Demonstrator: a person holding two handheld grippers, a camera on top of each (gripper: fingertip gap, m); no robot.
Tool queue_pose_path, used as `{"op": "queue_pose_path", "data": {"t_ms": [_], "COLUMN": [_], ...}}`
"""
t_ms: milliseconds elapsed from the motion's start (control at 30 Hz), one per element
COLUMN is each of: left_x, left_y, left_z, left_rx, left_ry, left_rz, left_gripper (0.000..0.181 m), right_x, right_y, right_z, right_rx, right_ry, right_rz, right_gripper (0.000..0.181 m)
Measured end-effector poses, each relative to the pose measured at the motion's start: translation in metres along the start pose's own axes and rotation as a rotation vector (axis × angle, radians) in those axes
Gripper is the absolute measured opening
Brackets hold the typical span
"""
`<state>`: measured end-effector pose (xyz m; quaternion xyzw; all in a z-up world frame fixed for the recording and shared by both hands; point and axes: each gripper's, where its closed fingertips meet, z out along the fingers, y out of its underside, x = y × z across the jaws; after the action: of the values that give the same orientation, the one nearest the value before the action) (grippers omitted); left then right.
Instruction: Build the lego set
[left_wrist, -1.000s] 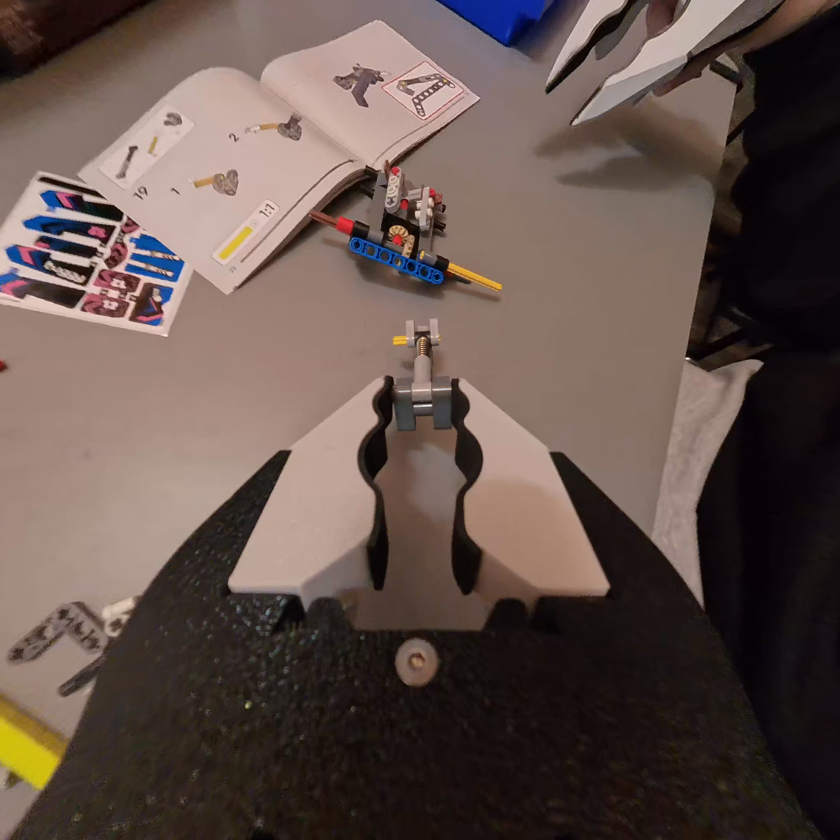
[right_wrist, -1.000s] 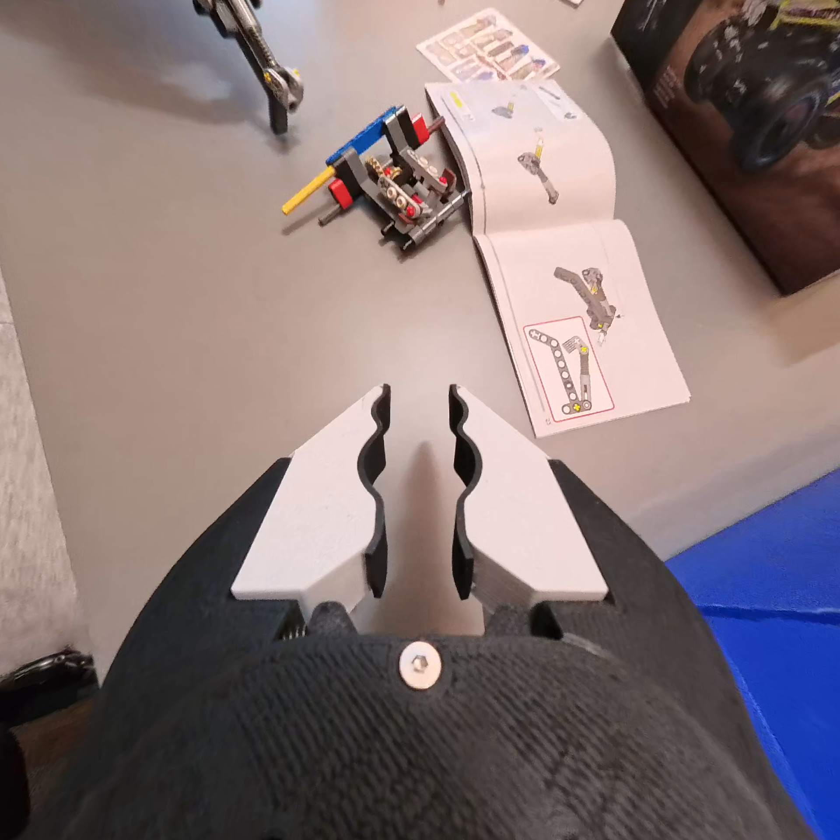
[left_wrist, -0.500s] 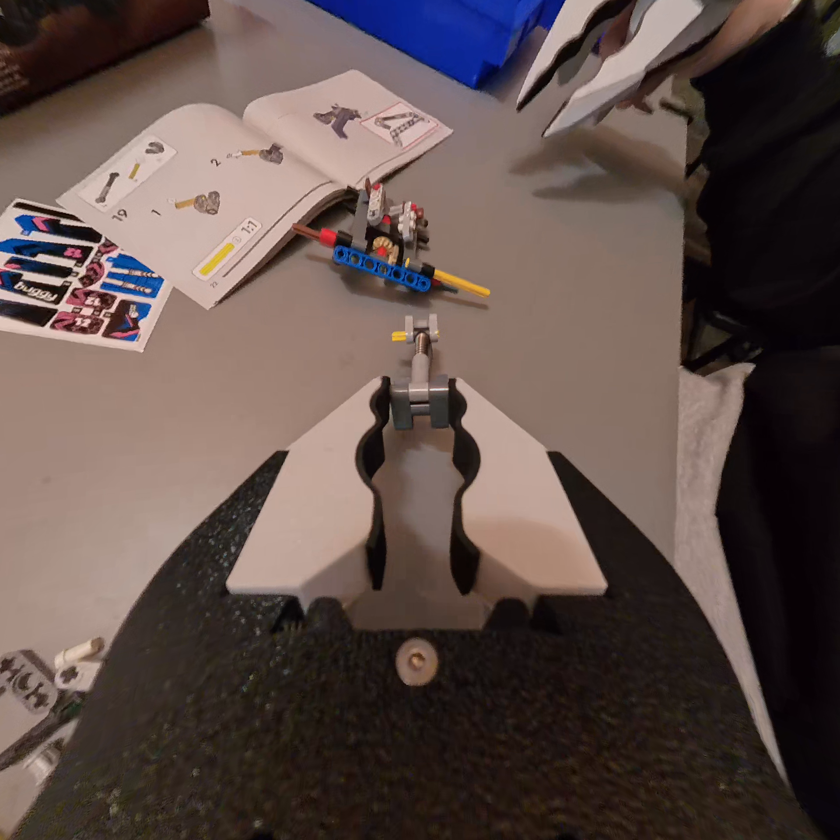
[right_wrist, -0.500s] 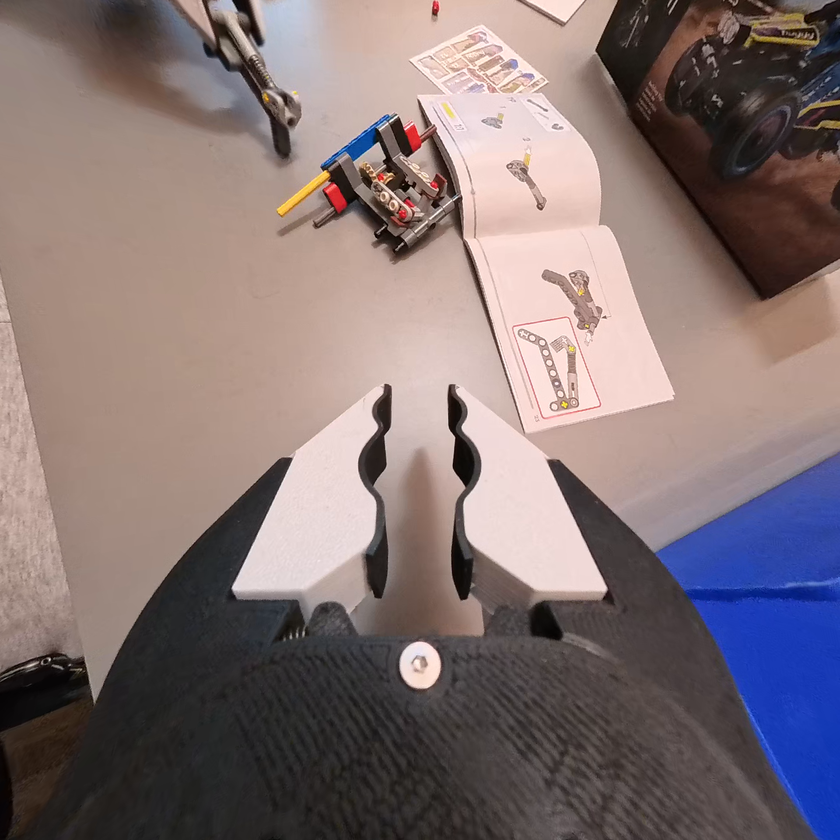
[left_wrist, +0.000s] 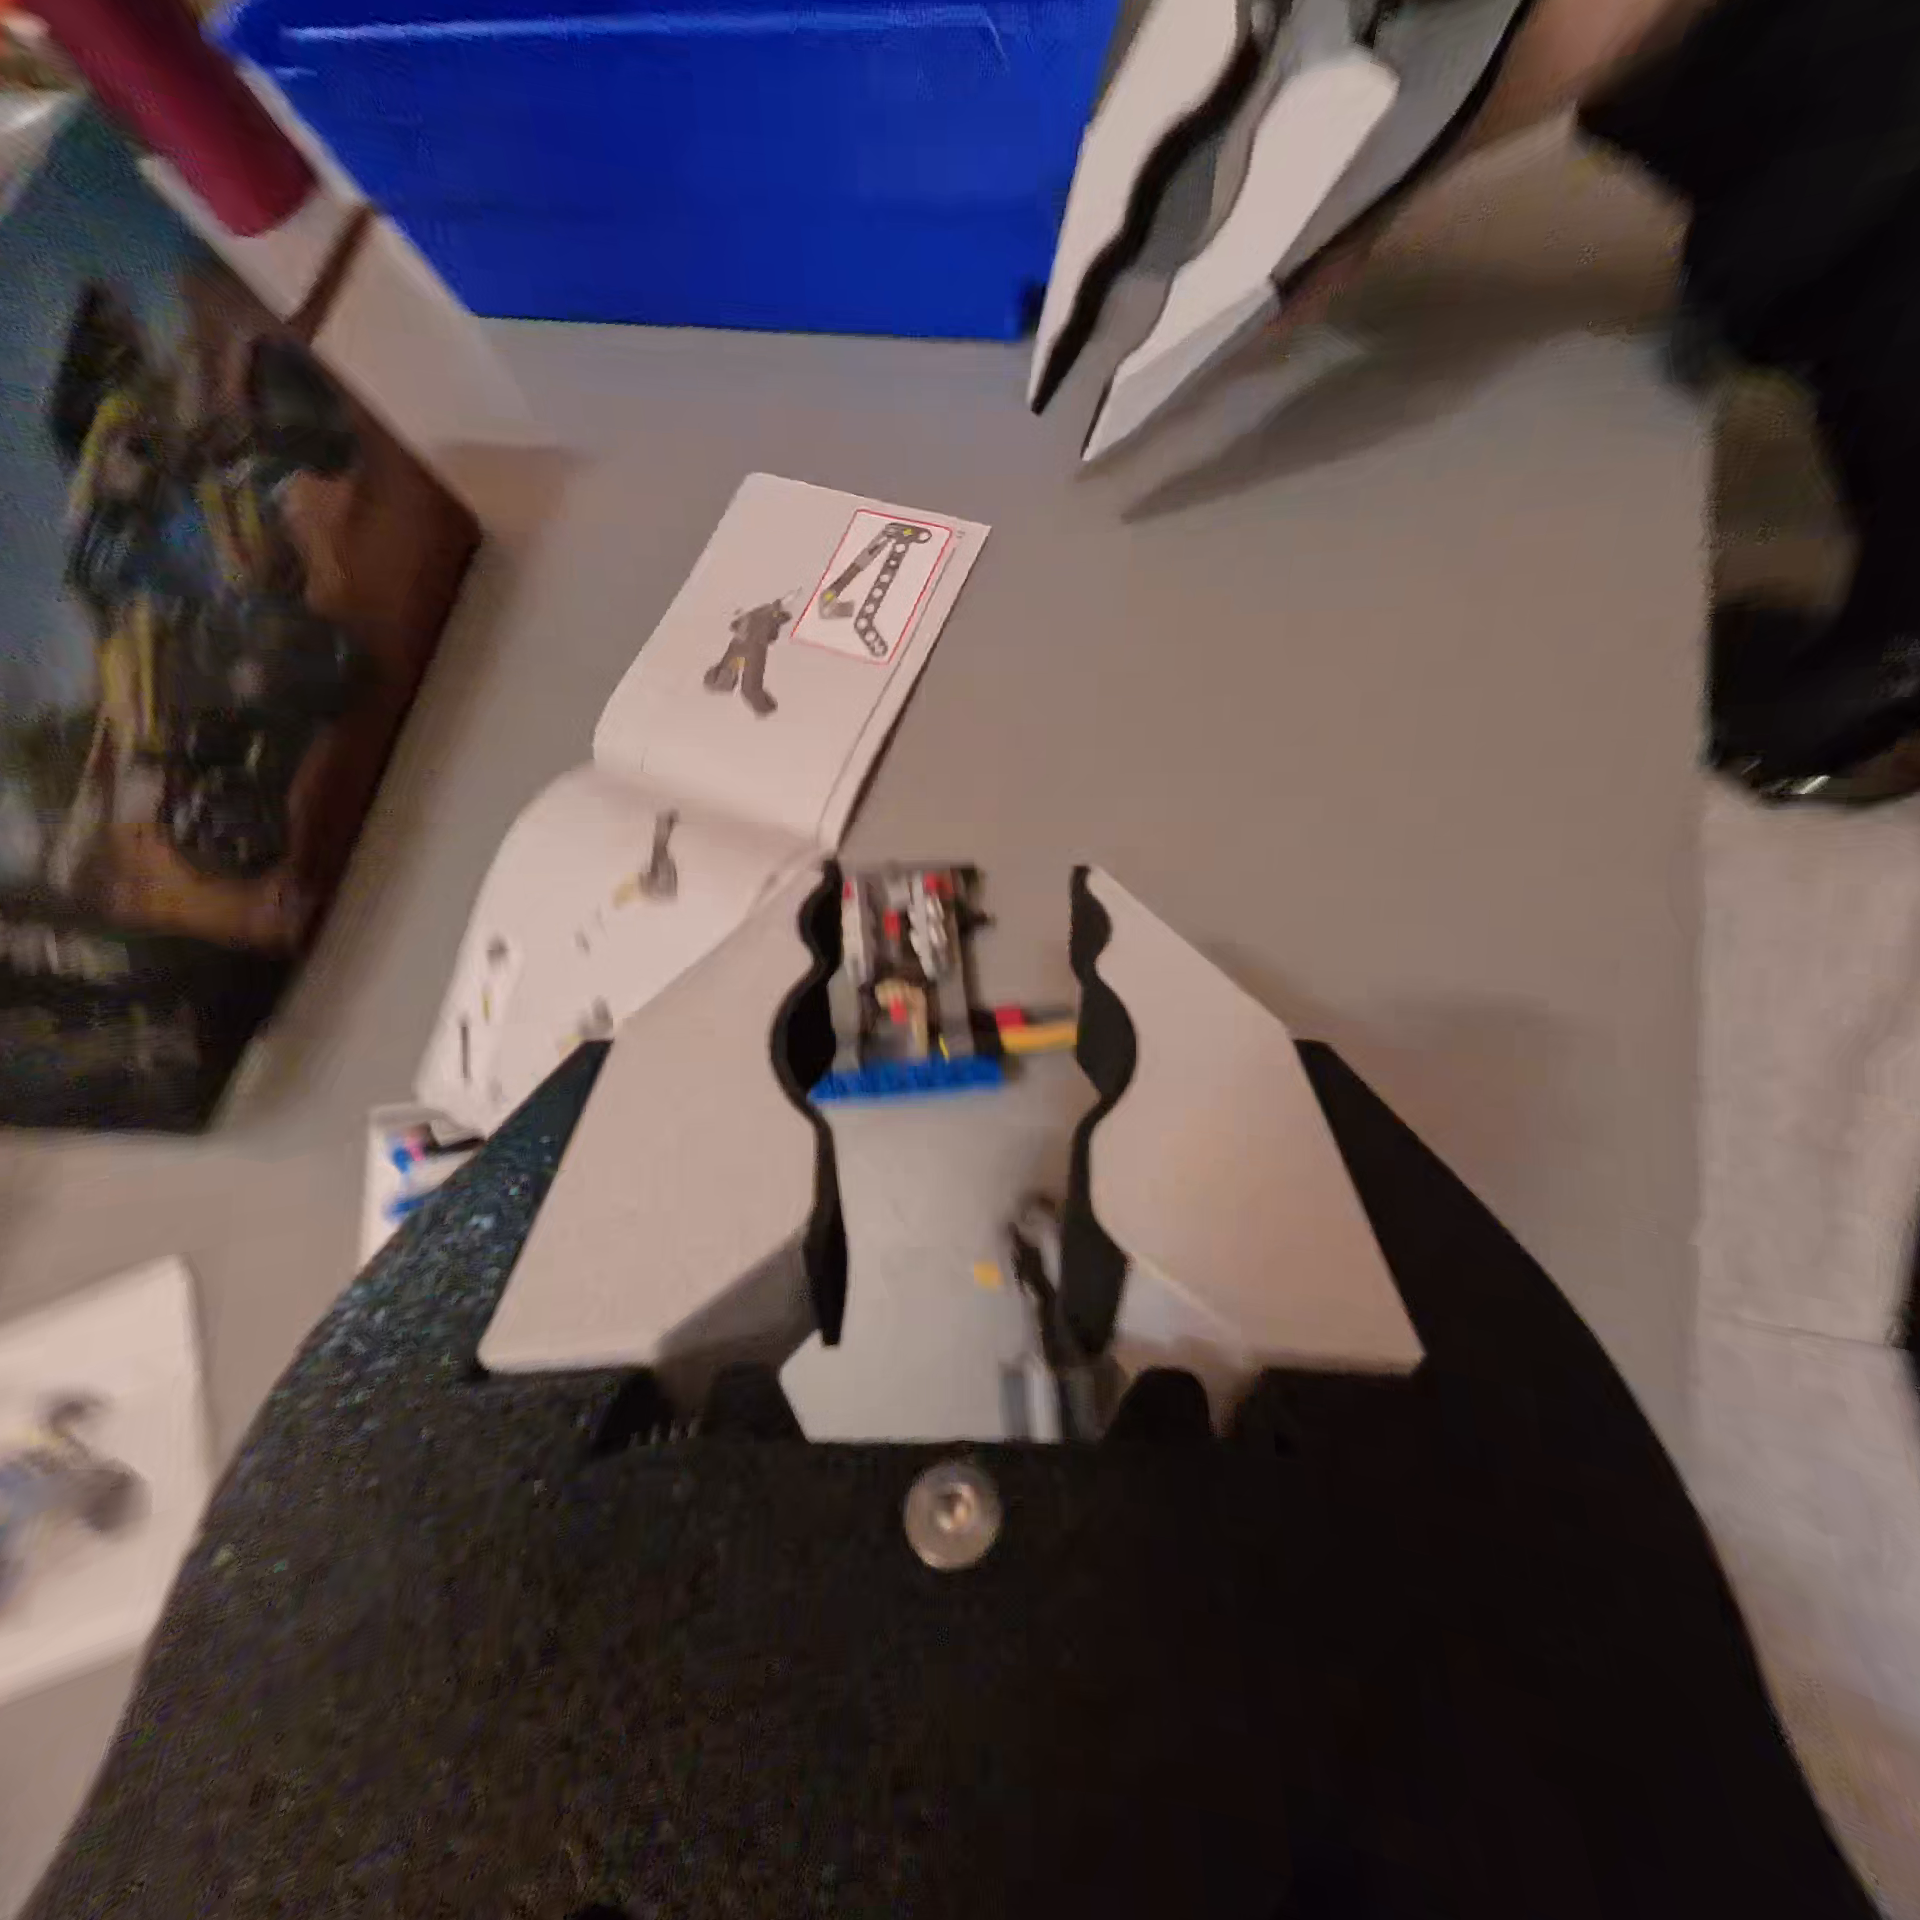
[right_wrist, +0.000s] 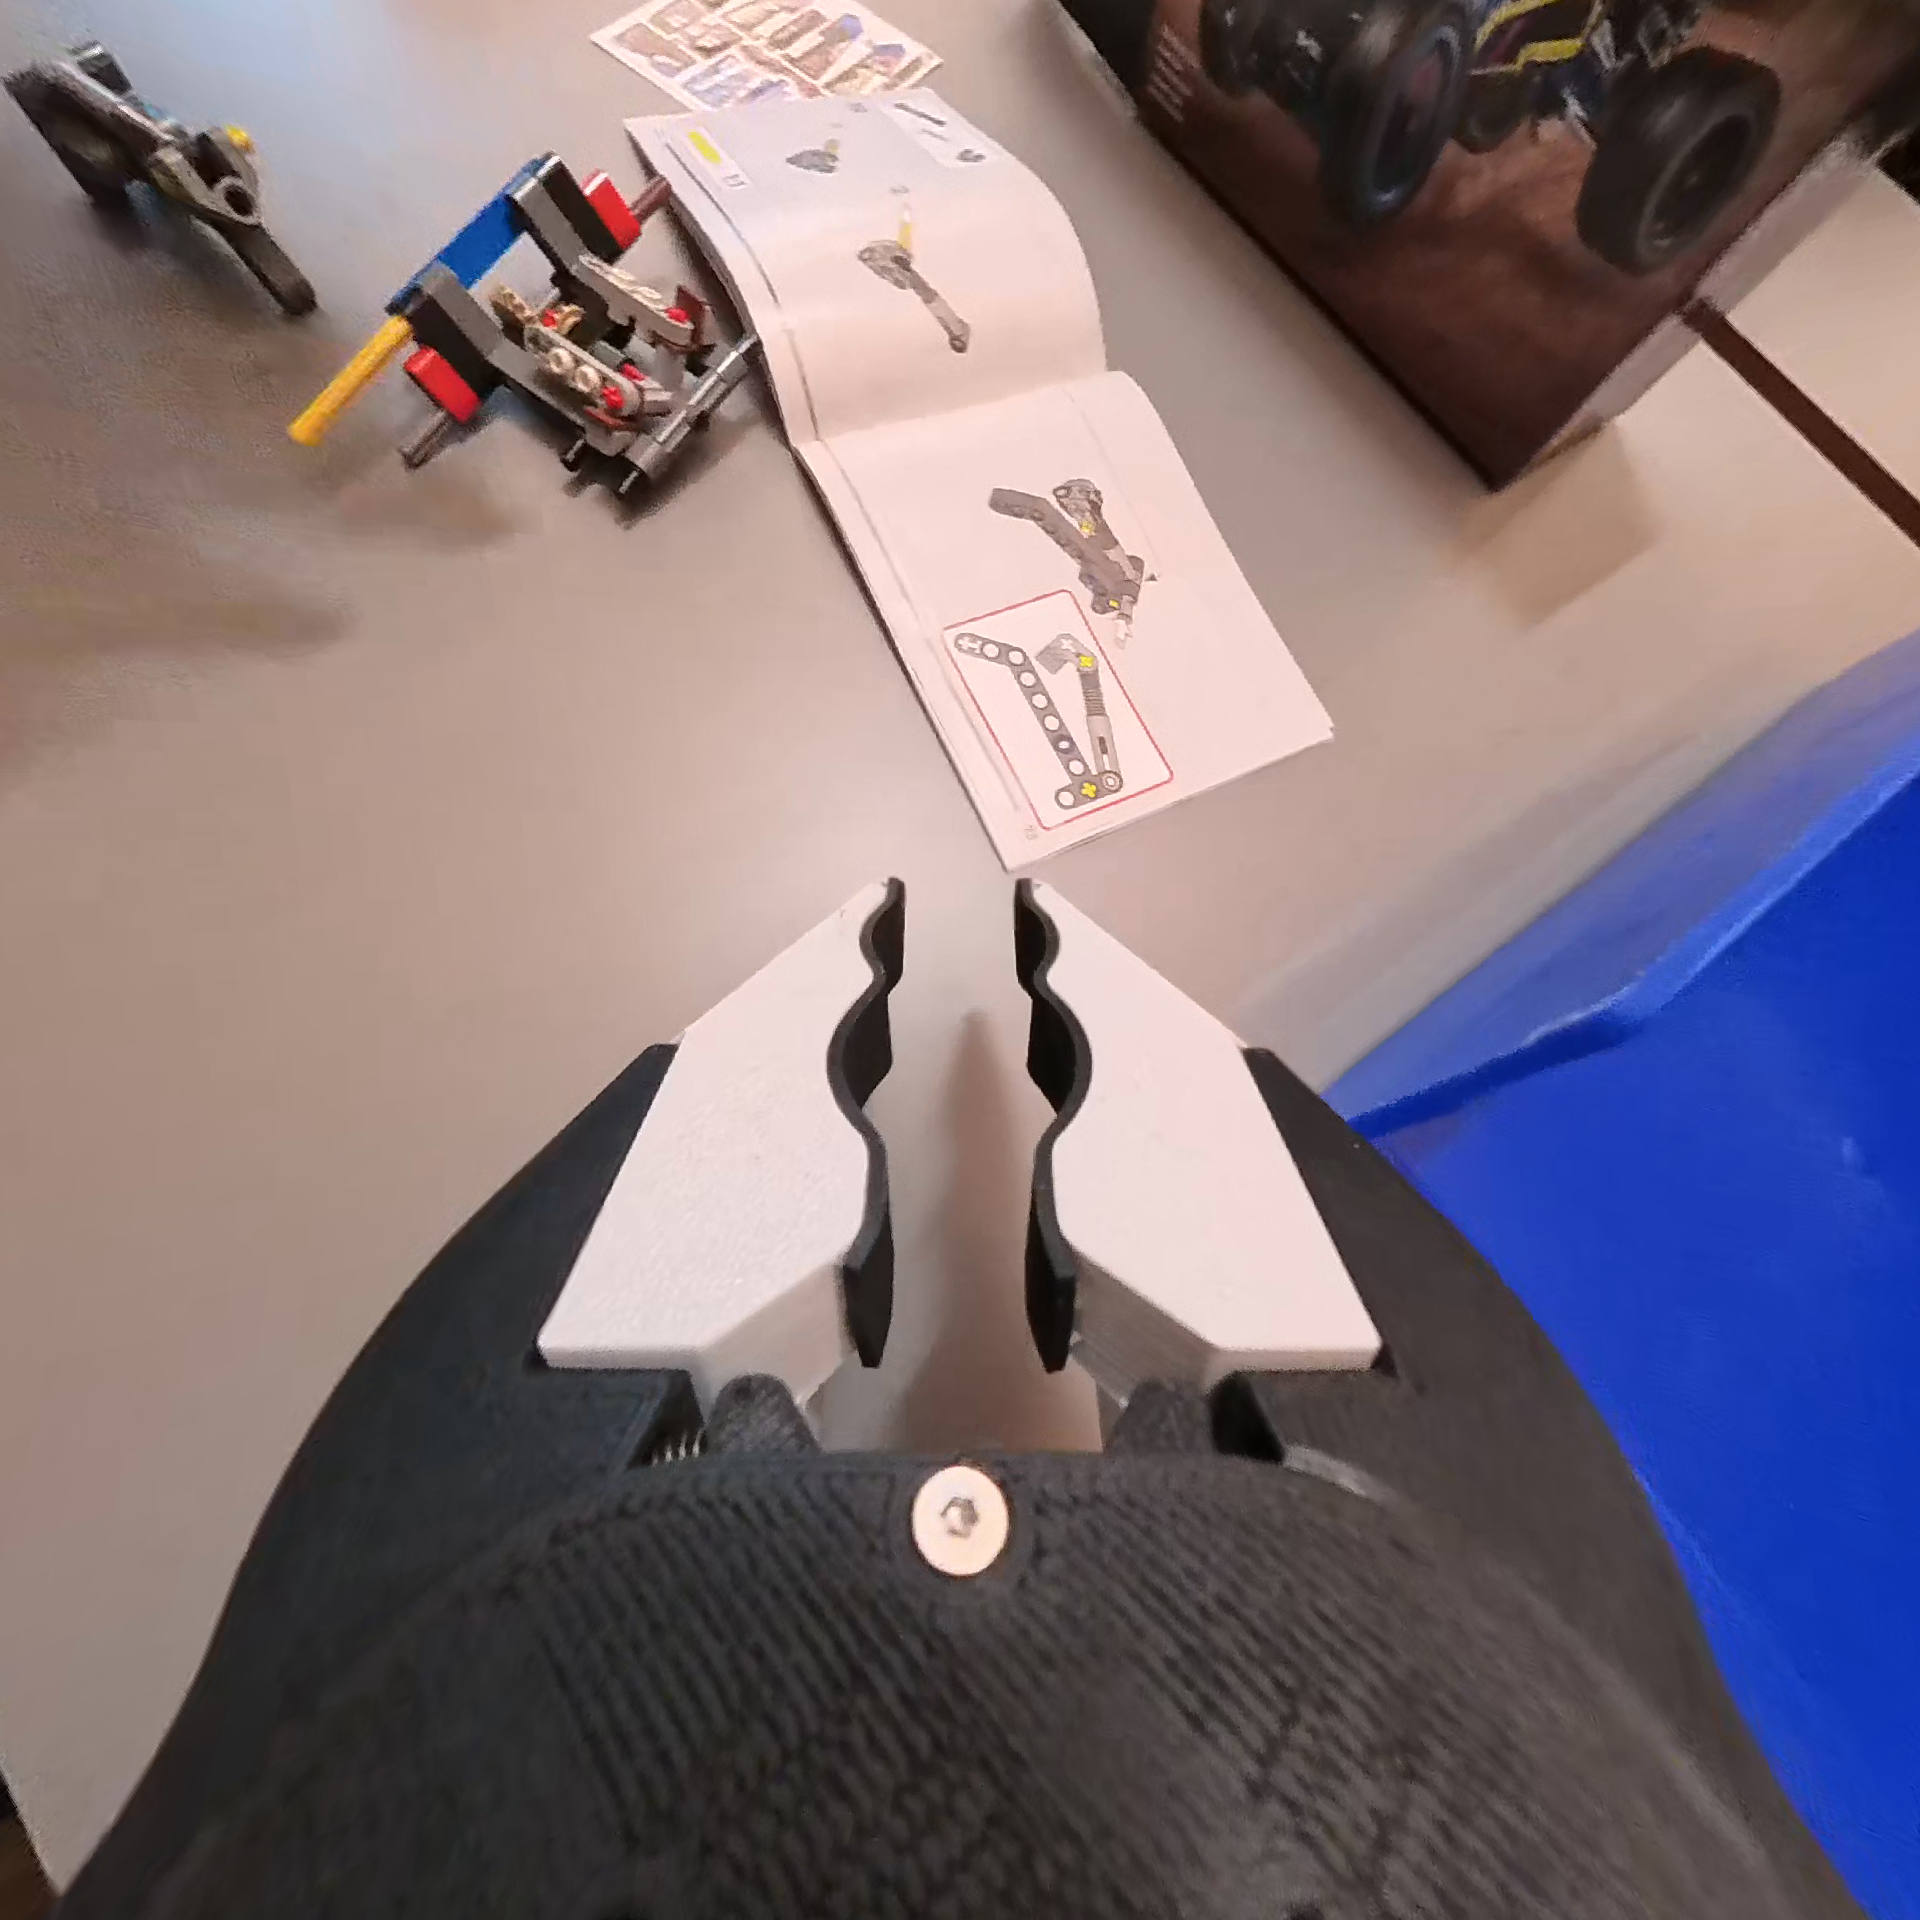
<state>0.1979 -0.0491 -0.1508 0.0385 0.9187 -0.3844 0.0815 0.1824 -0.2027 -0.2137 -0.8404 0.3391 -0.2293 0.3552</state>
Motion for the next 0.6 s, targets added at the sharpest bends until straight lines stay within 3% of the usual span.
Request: {"op": "queue_pose_path", "data": {"t_ms": [33,167,300,533,600], "left_x": [-0.004,-0.018,-0.027,-0.024,-0.024], "left_y": [-0.012,-0.026,-0.009,-0.006,-0.005], "left_z": [0.022,0.107,0.153,0.161,0.16], "left_rx": [-0.067,-0.296,-0.437,-0.42,-0.413], "left_ry": [0.014,0.163,0.271,0.381,0.401], "left_rz": [0.081,0.237,0.262,0.282,0.302], "left_gripper": [0.051,0.073,0.086,0.054,0.053], "right_x": [0.002,0.006,0.012,0.014,0.013], "right_y": [0.002,0.007,0.017,0.022,0.022], "right_z": [-0.001,-0.01,-0.02,-0.026,-0.024], "right_rx": [-0.008,-0.011,-0.01,0.026,0.035], "right_ry": [0.005,0.016,0.02,0.001,-0.01], "right_rz": [0.008,0.017,0.033,0.038,0.042], "right_gripper": [0.02,0.02,0.02,0.021,0.021]}}
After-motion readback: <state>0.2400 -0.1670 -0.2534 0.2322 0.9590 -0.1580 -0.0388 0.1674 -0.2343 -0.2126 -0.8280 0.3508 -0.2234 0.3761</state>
